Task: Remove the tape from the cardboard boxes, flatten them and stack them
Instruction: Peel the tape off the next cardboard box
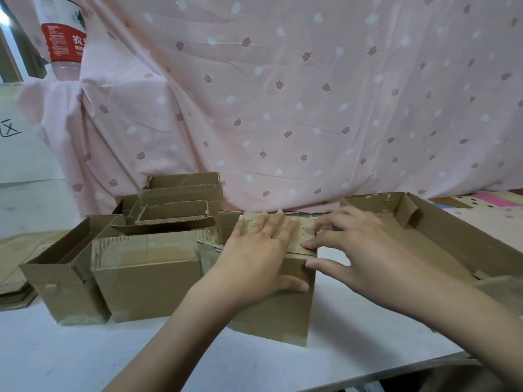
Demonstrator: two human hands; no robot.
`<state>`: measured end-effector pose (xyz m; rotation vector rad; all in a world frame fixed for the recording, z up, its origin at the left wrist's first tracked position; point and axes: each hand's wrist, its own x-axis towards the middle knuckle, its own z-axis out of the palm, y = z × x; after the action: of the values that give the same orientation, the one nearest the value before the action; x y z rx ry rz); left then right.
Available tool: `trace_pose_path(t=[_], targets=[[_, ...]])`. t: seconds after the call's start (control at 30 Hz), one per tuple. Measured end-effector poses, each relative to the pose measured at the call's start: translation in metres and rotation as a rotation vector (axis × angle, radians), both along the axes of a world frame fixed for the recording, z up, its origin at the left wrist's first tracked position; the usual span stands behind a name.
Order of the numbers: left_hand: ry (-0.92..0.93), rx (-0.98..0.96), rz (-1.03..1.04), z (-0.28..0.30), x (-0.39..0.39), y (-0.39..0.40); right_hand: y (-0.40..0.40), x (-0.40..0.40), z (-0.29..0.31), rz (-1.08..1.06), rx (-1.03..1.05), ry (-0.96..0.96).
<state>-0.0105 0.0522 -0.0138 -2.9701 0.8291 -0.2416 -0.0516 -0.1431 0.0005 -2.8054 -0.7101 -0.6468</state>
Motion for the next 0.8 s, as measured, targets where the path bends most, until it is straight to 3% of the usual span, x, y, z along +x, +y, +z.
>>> trace_pose_path(t=[0.13,0.43,0.57,0.8], targets=[[0.006,-0.010,0.008,0.000,0.000,-0.001,0.006,-0.004,-0.001,-0.019,0.051,-0.056],[-0.002,-0.012,0.014,0.002,-0.001,-0.002,0.019,-0.014,0.013,-0.103,0.184,0.169],[0.000,-0.023,0.008,0.002,0.000,-0.002,0.018,-0.015,0.007,-0.032,0.198,0.287],[0.000,-0.034,0.000,0.002,0.003,-0.001,0.008,-0.006,0.001,0.144,0.218,0.164]])
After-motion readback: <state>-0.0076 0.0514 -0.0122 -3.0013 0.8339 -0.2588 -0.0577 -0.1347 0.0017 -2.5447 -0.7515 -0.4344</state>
